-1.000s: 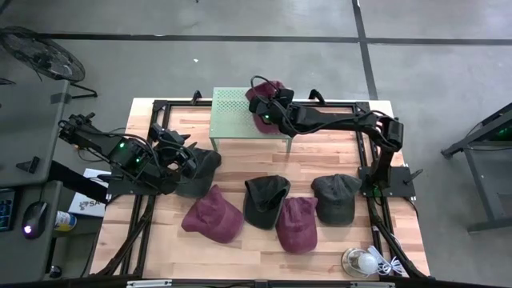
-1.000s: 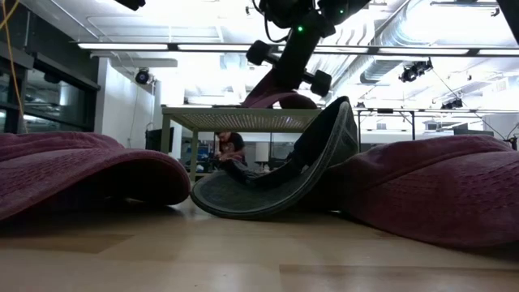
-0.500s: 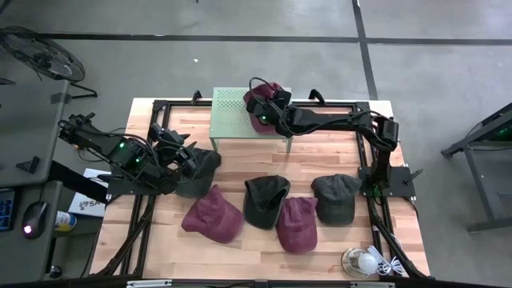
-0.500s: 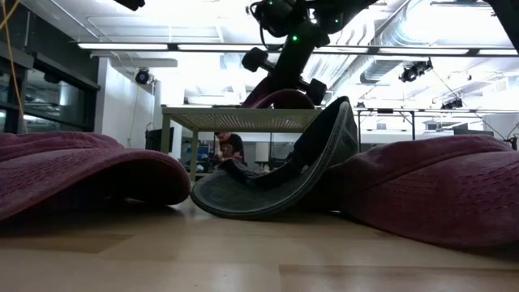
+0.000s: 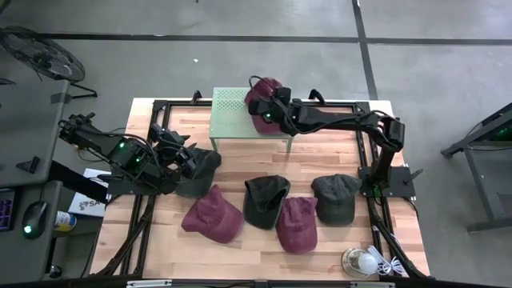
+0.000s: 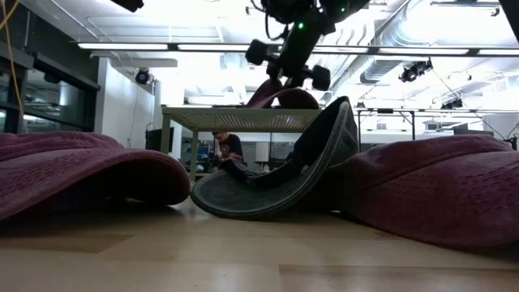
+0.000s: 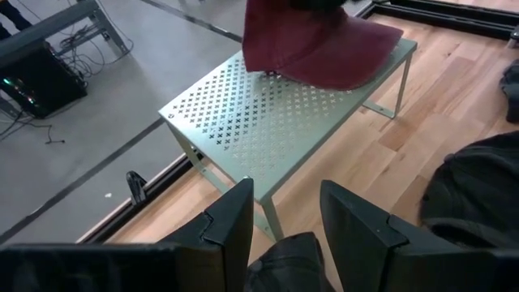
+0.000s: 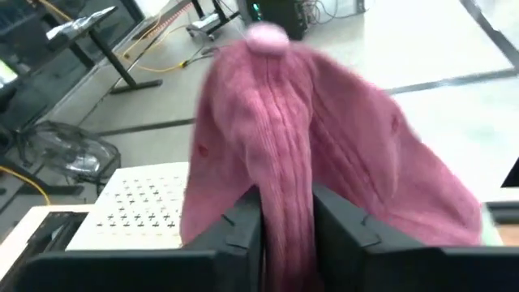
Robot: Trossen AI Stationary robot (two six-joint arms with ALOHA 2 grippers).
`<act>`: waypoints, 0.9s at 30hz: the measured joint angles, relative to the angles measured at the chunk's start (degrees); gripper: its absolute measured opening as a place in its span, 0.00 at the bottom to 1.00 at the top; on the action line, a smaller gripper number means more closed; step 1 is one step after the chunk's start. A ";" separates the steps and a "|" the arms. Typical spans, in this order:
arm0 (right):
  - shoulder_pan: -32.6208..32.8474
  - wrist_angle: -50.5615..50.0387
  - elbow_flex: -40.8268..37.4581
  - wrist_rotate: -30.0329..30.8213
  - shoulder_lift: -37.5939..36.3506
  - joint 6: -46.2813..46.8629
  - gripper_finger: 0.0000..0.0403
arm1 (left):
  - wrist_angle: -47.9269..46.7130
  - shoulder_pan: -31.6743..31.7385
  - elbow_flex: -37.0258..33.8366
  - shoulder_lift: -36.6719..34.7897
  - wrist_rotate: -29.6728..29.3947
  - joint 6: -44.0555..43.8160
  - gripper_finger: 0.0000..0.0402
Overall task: Pick & Place hat
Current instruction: Put the top maroon cap on the right side of the shelf, then put the center black cap on the left side of shelf
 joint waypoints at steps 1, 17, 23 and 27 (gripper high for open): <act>0.00 -0.29 0.00 -0.16 -0.65 -0.65 0.25 | 0.02 -0.01 0.00 -0.01 0.05 -0.03 0.35; 0.00 -5.97 0.00 -11.87 -11.54 -21.82 0.51 | -0.07 -0.01 0.00 -0.01 1.43 -1.00 0.35; 0.20 -20.46 0.00 -19.72 -18.46 -30.31 0.50 | -0.43 0.00 0.00 0.00 1.53 -1.00 0.35; 2.21 -33.76 0.00 -24.74 -22.68 -34.32 0.49 | -0.46 0.00 0.00 0.00 1.54 -0.98 0.35</act>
